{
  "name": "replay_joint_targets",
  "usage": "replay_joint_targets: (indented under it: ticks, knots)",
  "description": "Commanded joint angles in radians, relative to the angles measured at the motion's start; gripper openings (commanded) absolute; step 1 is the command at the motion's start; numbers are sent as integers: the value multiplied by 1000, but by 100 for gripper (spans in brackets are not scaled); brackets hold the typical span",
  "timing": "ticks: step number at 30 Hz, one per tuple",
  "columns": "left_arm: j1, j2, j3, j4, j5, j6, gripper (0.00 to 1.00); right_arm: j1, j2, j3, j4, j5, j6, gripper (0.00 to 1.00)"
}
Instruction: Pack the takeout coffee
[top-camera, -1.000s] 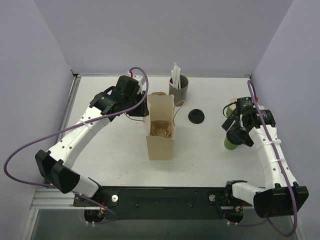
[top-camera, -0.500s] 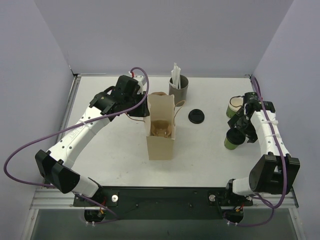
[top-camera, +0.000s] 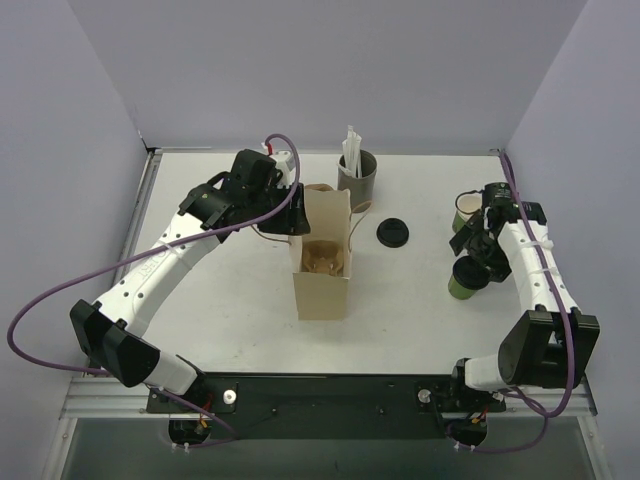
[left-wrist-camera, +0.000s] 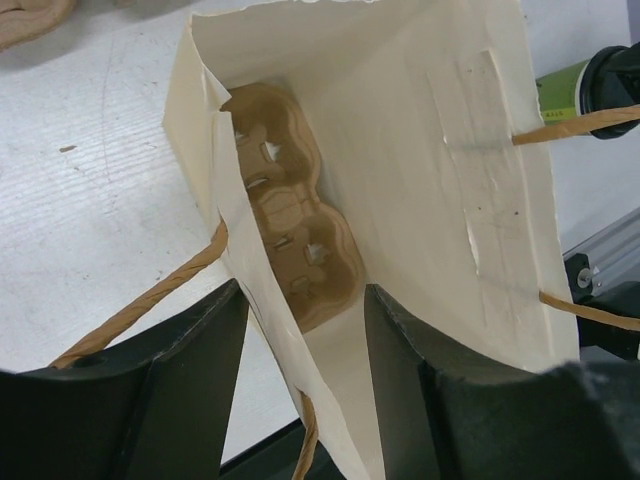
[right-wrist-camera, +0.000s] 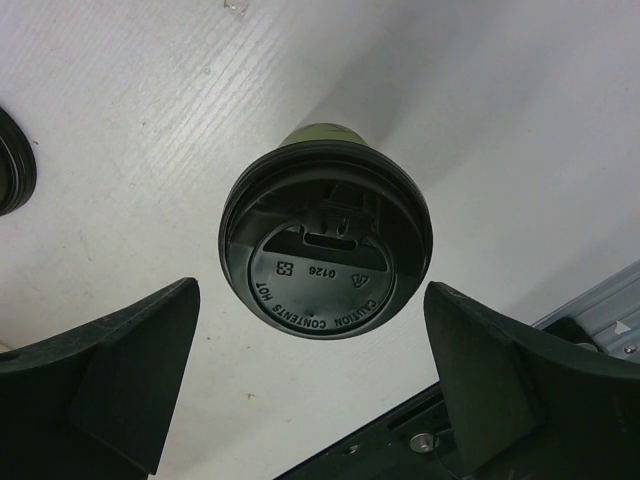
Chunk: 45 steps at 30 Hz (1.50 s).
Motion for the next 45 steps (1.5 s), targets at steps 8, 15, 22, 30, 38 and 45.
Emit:
replay_joint_targets:
  ticks: [8,15,22,30,38,45]
  knots:
    - [28,-119,0,148,23,-51,61,51,-58,16,-28,-14,6,88]
    - [42,-164,-39,209,61,-75,57,76,-90,18,-31,-34,0,87]
    - [61,-202,-94,290,176,-127,49,94,-105,26,-37,-39,-11,87]
    - [67,-349,-30,141,-73,-182,46,94,-125,29,-38,-52,-29,87]
    - [53,-310,131,-214,-272,-170,53,131,-130,33,-41,-62,-31,86]
    - [25,-280,12,-144,-192,-200,65,140,-140,15,-34,-56,-35,86]
